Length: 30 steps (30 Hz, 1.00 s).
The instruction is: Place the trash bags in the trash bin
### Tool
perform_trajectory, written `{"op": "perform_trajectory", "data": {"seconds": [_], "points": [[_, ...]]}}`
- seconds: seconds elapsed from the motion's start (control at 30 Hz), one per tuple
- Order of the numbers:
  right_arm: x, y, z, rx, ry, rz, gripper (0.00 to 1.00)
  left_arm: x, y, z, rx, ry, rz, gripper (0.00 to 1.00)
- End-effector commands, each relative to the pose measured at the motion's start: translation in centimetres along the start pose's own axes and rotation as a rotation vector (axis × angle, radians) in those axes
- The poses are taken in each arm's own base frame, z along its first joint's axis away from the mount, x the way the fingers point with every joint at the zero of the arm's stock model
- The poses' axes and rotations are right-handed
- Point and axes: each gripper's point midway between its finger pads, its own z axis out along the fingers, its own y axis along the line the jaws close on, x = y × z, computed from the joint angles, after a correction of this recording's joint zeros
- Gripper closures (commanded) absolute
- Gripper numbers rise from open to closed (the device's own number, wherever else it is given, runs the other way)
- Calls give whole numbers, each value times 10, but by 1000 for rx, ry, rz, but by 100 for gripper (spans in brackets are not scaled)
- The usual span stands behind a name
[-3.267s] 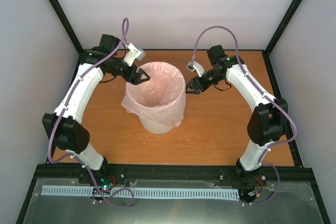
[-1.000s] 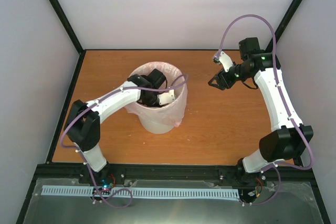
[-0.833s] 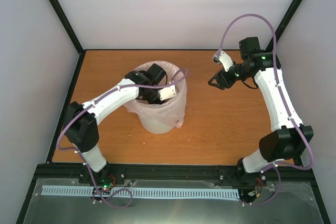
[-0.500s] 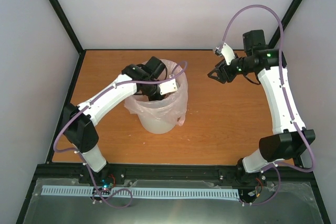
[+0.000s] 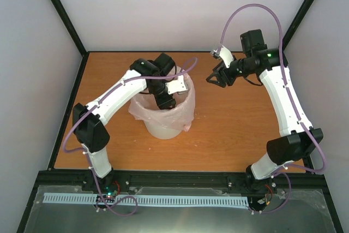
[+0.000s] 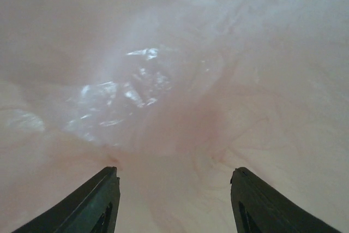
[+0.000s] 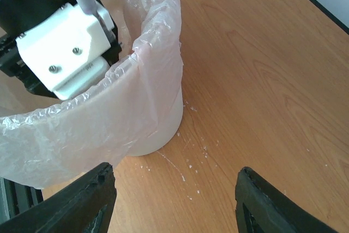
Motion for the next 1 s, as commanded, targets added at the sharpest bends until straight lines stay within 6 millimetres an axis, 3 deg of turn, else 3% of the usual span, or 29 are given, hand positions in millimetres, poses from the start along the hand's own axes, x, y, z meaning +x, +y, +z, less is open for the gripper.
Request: {"op": "perform_trajectory", "data": {"seconds": [0.0,0.17,0.4,0.53,0.63,0.73,0.8,0.87,0.97], "points": [[-2,2,-2,-4,-5,3,39,-2,0,-23,-39,2,-10,43],[-3,0,-5,19,-5,-12,39,-7,-10,-19,7,-69,-45,43],[-9,-3,-16,74,-6,-78,38,-20,11,-60,-145,-150,-11,37],[-23,-6,-22,99,-46,-82,36,-20,10,-75,-161,-195,-33,35],[-36,-11,-31,147,-82,-111,35,-30,8,-106,-207,-279,-9,35],[-45,-14,-37,174,-109,-129,35,-48,2,-153,-284,-427,39,33],[-46,-14,-36,171,-113,-124,35,-53,-18,-184,-290,-537,133,32],[-46,-15,-34,160,-112,-112,35,-48,-44,-201,-267,-612,240,31],[-45,-15,-31,153,-110,-97,35,-14,-84,-187,-184,-598,411,28]]}}
